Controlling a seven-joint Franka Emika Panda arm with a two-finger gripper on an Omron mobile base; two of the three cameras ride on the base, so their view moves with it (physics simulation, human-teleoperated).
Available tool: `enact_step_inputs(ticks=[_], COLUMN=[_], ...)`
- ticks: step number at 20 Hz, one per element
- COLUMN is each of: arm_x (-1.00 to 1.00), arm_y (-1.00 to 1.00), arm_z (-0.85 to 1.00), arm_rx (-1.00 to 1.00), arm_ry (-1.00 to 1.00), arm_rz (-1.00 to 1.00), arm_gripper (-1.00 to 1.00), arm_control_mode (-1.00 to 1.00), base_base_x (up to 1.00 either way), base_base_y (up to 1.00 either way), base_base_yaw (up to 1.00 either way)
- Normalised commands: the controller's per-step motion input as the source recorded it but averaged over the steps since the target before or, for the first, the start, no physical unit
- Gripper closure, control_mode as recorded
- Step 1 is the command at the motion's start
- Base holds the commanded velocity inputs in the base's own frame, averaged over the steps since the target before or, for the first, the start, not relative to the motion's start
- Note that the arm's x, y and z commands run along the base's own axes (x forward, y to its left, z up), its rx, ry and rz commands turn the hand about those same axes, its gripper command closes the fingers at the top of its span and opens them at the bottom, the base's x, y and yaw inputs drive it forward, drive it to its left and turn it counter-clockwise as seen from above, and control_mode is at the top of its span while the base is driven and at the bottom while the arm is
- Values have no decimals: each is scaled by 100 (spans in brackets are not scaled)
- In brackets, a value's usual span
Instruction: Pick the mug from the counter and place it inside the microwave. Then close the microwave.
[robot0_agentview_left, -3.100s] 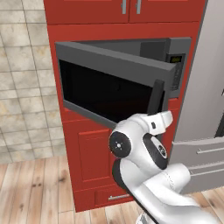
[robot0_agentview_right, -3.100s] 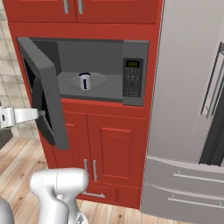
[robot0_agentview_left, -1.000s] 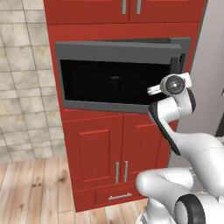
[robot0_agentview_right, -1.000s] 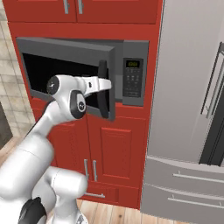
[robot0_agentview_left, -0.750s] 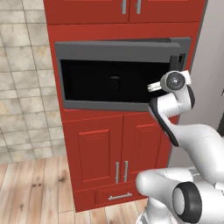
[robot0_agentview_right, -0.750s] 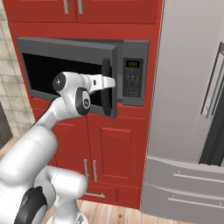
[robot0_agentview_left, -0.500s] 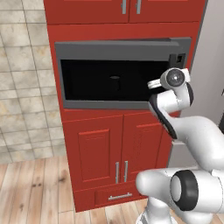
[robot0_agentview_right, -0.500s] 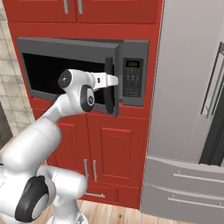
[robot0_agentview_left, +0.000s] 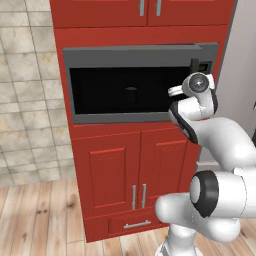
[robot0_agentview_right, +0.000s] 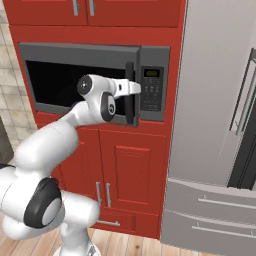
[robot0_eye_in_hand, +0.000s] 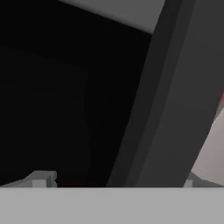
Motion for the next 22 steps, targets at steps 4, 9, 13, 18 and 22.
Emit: enact_step_inputs(ticks=[4,9,13,18,22], arm_x=[37,37,42,43,30], arm_y=[0,0,0,0,0], arm_z=[0,0,0,0,0], arm_rx=[0,0,0,0,0], arm_ry=[0,0,0,0,0], arm_rz=[0,0,0,0,0], arm_gripper=[-100,-100,-100,-100,-100], arm_control_mode=[-100,-100,-100,-100,-100], base_base_x=[0,0,0,0,0], base_base_y=[0,0,0,0,0], base_base_yaw=[0,0,0,0,0])
